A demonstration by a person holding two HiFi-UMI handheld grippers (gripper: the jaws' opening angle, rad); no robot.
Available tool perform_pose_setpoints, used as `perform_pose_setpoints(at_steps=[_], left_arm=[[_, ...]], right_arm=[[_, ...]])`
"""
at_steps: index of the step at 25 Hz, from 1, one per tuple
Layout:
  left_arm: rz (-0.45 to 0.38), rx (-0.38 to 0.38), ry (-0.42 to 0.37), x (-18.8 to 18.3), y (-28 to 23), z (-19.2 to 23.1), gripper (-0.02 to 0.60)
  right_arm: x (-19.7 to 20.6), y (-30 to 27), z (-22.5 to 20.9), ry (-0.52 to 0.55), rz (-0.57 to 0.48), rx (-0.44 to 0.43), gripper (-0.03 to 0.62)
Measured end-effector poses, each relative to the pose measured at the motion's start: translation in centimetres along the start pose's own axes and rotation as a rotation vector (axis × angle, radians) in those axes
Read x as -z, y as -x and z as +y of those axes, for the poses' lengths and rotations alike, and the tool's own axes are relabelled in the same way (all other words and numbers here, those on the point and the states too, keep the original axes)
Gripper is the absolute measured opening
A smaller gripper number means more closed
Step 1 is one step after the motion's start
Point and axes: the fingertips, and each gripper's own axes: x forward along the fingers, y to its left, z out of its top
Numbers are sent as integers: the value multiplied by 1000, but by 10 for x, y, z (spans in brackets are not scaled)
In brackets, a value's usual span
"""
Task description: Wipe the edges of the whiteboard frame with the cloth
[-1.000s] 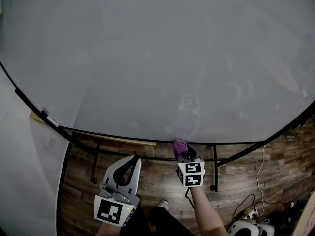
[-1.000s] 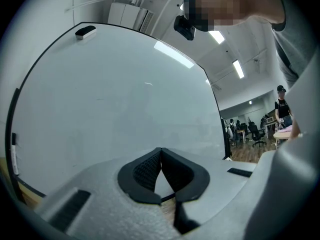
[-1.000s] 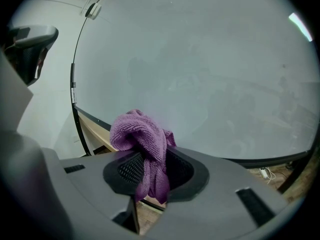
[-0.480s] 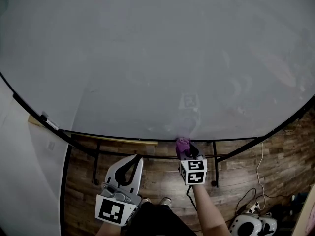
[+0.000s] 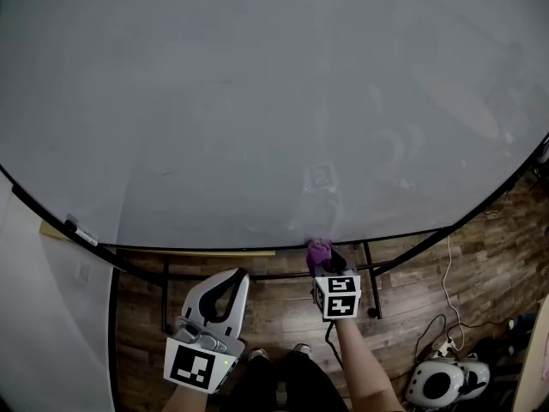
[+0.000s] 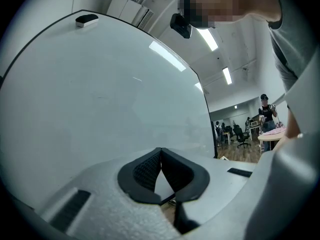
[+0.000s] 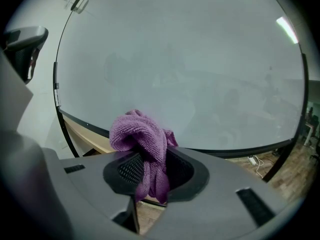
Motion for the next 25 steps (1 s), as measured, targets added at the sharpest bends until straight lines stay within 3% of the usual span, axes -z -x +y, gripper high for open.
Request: perform_pose_setpoints(at_steps=[8,13,18,25], left_arm=[[2,-12,1,1,-12,-11,18],[-41,-37,-21,-3,-30,-38,18],[16,-29,9,5,-48,-74,18],[13,-39,16,4,-72,-104,18]], right_arm=[[0,1,-10,13,-3,-10,104],[5,4,-30,31,-10,-56,104],[8,8,-51,54,-10,-86,104],[13,16,-93,61,-14,-79,104]])
